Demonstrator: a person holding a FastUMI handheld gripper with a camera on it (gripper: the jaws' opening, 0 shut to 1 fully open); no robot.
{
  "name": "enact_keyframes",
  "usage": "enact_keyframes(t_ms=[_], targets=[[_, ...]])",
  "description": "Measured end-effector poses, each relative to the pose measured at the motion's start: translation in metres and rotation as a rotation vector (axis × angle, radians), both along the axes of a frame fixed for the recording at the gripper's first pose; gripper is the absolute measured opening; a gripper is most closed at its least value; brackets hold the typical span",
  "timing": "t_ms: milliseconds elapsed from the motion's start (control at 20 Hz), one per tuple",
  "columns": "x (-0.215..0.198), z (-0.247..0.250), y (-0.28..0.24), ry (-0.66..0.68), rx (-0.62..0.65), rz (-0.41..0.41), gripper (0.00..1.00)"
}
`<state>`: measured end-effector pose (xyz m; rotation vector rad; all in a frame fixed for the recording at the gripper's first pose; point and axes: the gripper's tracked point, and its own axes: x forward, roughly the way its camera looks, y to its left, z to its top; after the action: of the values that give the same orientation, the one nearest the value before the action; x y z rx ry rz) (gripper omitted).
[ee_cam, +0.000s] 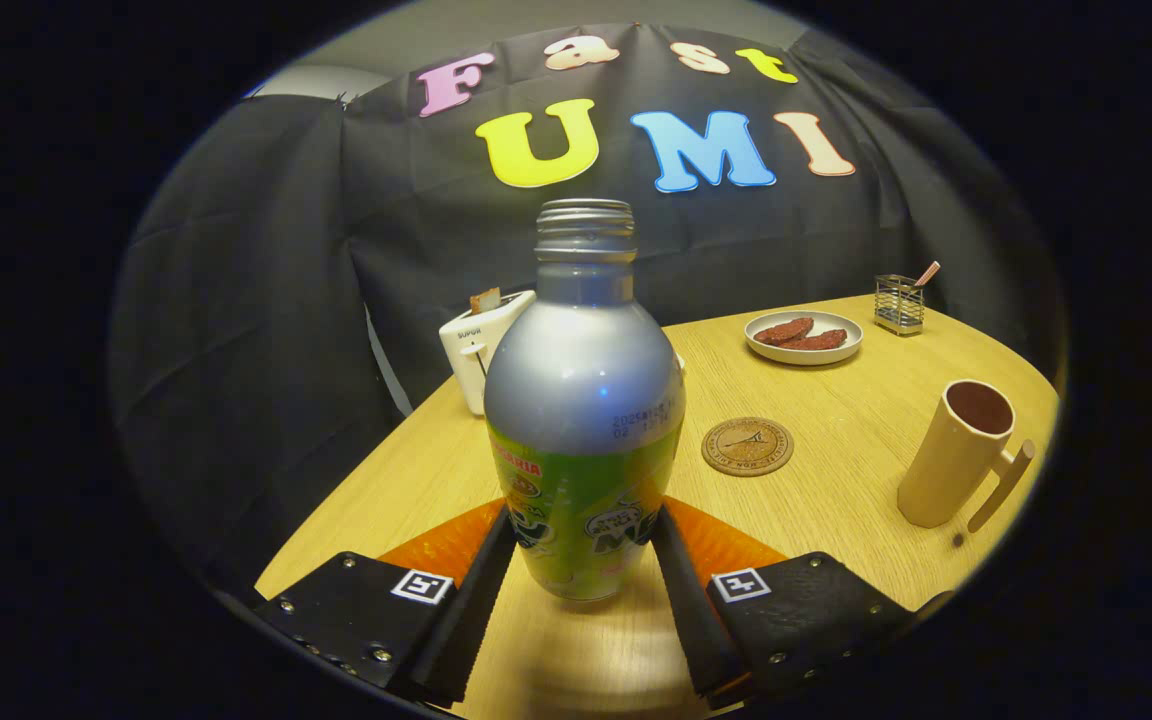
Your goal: Take the bottle from table, then pour the juice into the cup, finally place the bottle on the coaster
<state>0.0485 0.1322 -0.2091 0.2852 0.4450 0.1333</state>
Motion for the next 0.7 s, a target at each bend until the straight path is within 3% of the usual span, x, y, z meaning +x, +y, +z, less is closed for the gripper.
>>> enact_keyframes(t_ms=[250, 700], targets=[[0.001, 0.008, -0.028, 0.010, 0.044, -0.053, 0.79], [-0.004, 0.016, -0.077, 0.016, 0.268, -0.179, 0.79]])
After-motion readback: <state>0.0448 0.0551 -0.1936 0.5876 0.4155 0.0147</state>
